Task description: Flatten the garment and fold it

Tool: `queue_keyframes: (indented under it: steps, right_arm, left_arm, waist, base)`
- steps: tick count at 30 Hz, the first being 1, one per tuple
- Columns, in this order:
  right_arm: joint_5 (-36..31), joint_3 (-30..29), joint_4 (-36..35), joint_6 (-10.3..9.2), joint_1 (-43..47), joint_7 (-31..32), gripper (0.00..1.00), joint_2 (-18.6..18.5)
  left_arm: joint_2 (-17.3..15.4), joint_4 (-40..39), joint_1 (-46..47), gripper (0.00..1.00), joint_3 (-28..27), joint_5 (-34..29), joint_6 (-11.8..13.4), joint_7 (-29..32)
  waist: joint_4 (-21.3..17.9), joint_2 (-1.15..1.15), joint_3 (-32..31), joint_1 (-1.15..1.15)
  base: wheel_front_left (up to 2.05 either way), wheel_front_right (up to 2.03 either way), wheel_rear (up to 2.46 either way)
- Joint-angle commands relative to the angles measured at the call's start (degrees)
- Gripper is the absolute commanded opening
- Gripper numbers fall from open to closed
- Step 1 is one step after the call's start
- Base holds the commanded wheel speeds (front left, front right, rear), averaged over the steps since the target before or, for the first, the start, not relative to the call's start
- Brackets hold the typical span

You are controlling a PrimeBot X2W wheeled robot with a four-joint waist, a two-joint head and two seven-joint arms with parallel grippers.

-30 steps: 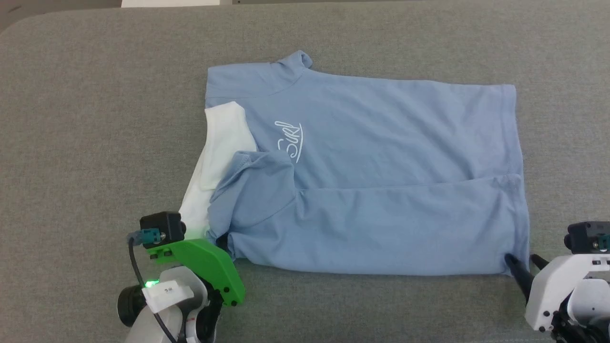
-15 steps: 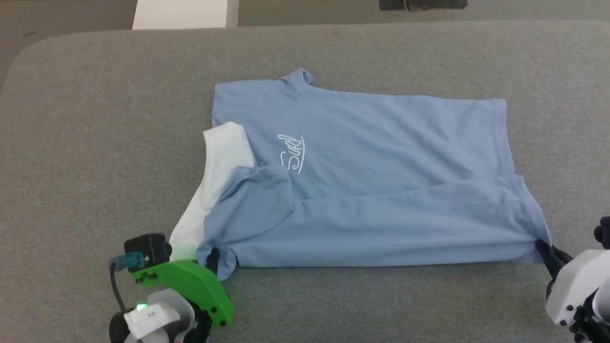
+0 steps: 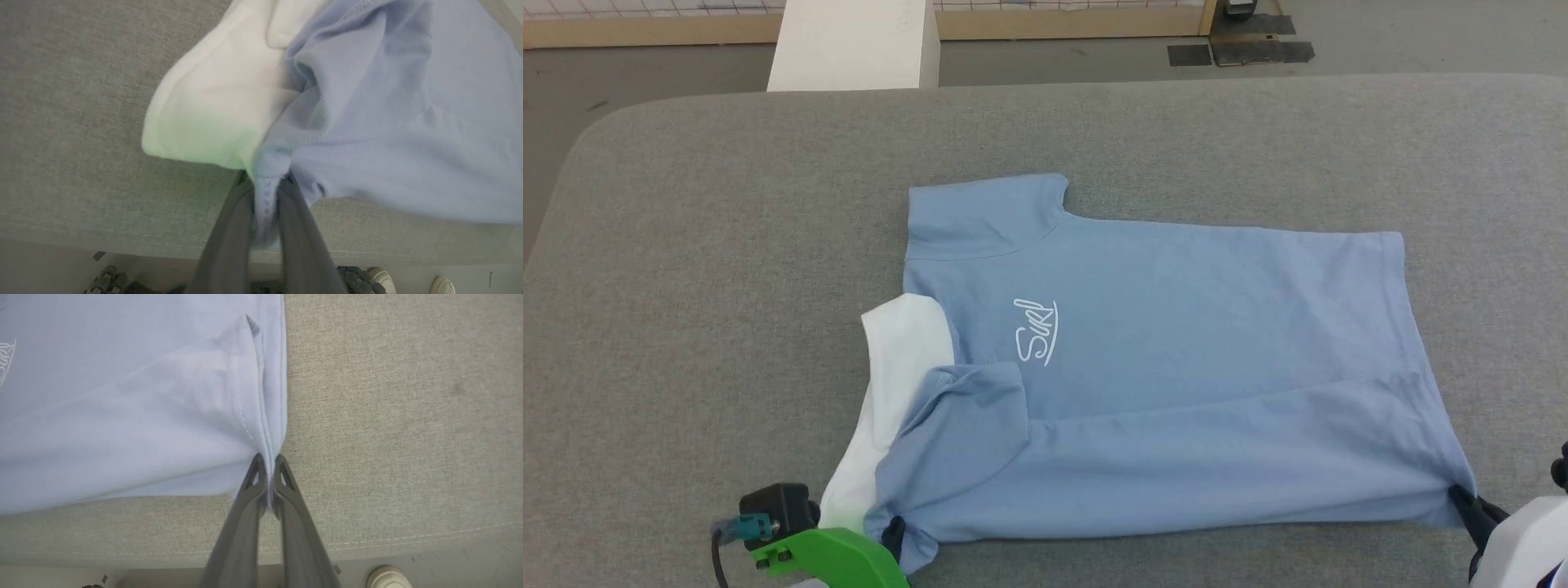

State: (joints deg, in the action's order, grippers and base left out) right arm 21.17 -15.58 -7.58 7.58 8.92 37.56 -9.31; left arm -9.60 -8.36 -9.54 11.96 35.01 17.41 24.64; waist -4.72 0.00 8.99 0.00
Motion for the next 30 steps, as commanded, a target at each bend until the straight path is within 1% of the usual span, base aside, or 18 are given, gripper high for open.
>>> queue_keyframes:
  steps: [1,7,15,23,24,25,26,27,28,30]
  right_arm:
    - [-0.1,-0.2,-0.2,-0.09,0.7,0.1,0.0,0.2]
    - [-0.2,-0.1,0.6,-0.09,0.7,-0.5,0.0,0.6]
    - [-0.5,0.5,3.6,-0.09,0.0,-1.5,0.0,0.8]
    - [-0.7,0.6,5.5,-0.09,-0.7,-2.9,0.0,1.0]
    - [-0.7,0.7,5.7,-0.09,-0.8,-3.1,0.0,1.1]
    - [-0.8,0.6,5.7,-0.09,-0.9,-3.3,0.0,1.1]
    - [-0.9,0.6,5.7,-0.09,-1.1,-3.8,0.11,1.0]
    - [-0.9,0.8,5.6,-0.09,-1.1,-4.1,0.42,0.9]
    - [-0.8,0.8,5.6,-0.09,-1.1,-4.3,1.0,0.8]
    - [-0.7,0.4,5.4,-0.09,-1.2,-5.0,1.0,0.8]
  left_arm:
    - [-0.5,0.2,-0.7,0.0,-0.1,0.9,0.3,0.2]
    - [-0.2,2.1,0.6,0.0,0.1,1.1,-0.1,-0.3]
    - [0.4,6.5,2.7,0.0,0.4,1.9,-0.8,-0.4]
    - [0.8,9.4,3.7,0.0,-0.3,2.4,-1.6,-2.5]
    - [0.8,9.5,3.9,0.29,-0.4,2.4,-1.6,-2.8]
    - [0.8,9.5,3.9,0.76,-0.5,2.4,-1.6,-3.1]
    - [0.9,9.4,4.0,1.0,-0.7,2.5,-1.7,-3.5]
    - [1.0,9.4,4.0,1.0,-0.8,2.7,-1.8,-3.7]
    - [1.0,9.2,3.9,1.0,-0.9,2.9,-1.9,-3.9]
    - [1.2,8.8,3.7,1.0,-1.2,3.2,-2.1,-4.3]
  waist:
    - [0.2,0.0,0.2,0.0]
    - [0.8,0.0,1.3,0.0]
    - [1.2,0.0,1.8,0.0]
    - [1.2,0.0,1.5,0.0]
    - [1.2,0.0,1.4,0.0]
    - [1.2,0.0,1.4,0.0]
    - [1.2,0.0,1.3,0.0]
    - [1.2,0.0,1.2,0.0]
    - [1.3,0.0,1.1,0.0]
    - [1.3,0.0,0.9,0.0]
  base:
    - [0.0,0.0,0.0]
    - [0.0,0.0,0.0]
    - [0.0,0.0,0.0]
    - [0.0,0.0,0.0]
    - [0.0,0.0,0.0]
    - [0.0,0.0,0.0]
    - [0.0,0.0,0.0]
    - [0.0,0.0,0.0]
    - [0.0,0.0,0.0]
    - [0.0,0.0,0.0]
